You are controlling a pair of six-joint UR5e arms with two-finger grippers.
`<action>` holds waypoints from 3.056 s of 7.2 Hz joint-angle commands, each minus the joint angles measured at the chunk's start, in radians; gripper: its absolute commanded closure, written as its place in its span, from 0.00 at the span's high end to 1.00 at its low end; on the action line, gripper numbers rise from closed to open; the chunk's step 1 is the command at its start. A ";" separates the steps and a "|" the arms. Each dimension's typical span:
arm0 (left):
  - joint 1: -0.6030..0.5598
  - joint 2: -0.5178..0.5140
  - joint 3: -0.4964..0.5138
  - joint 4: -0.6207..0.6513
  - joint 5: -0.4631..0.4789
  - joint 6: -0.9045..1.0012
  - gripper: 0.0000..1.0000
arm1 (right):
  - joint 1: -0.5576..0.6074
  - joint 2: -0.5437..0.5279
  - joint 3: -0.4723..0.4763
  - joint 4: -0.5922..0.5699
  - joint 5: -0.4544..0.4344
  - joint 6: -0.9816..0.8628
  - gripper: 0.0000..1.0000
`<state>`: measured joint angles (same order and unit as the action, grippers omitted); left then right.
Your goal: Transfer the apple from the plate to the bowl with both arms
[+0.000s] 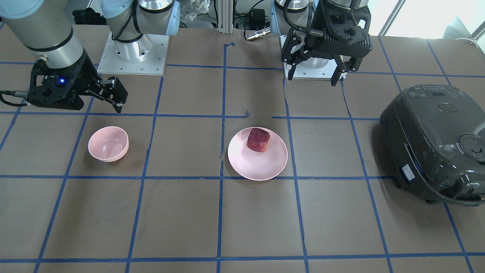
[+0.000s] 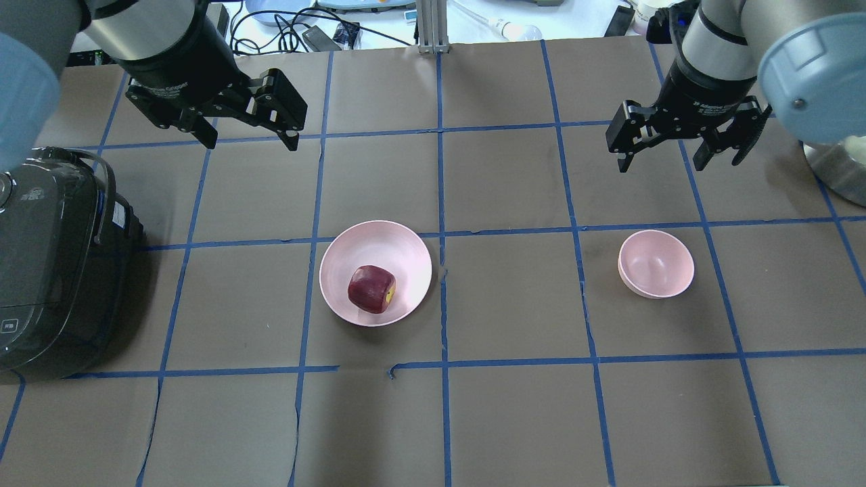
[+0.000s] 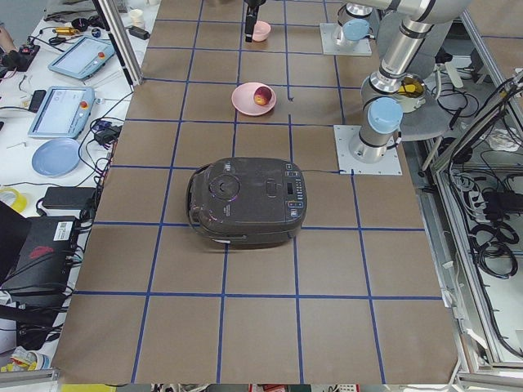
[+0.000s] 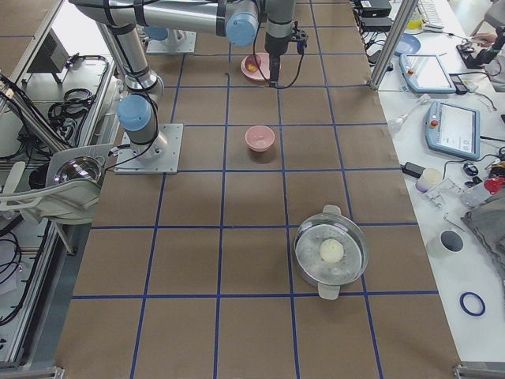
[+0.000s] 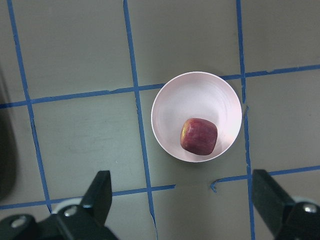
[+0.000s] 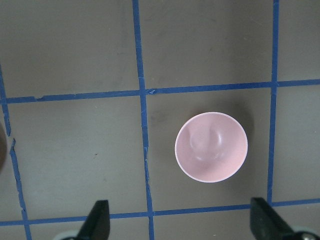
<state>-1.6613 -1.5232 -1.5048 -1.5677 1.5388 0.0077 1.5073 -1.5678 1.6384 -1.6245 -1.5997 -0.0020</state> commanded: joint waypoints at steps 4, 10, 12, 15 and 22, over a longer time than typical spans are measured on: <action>0.002 0.000 0.002 0.003 -0.003 0.000 1.00 | 0.004 -0.060 -0.003 0.003 0.052 0.042 1.00; 0.003 0.009 0.000 0.000 0.006 0.002 1.00 | 0.011 -0.066 0.011 0.009 0.037 0.042 1.00; 0.003 0.009 0.000 -0.005 0.007 0.002 1.00 | 0.013 -0.042 0.024 0.020 0.041 0.030 1.00; 0.005 0.012 -0.002 -0.014 0.009 0.002 1.00 | 0.011 -0.031 0.040 0.045 0.049 0.050 1.00; -0.105 -0.026 -0.162 0.026 -0.003 -0.142 1.00 | -0.005 -0.015 -0.015 0.039 0.035 0.027 1.00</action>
<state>-1.7035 -1.5372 -1.5855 -1.5860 1.5363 -0.0498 1.5136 -1.5947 1.6191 -1.5716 -1.5522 0.0412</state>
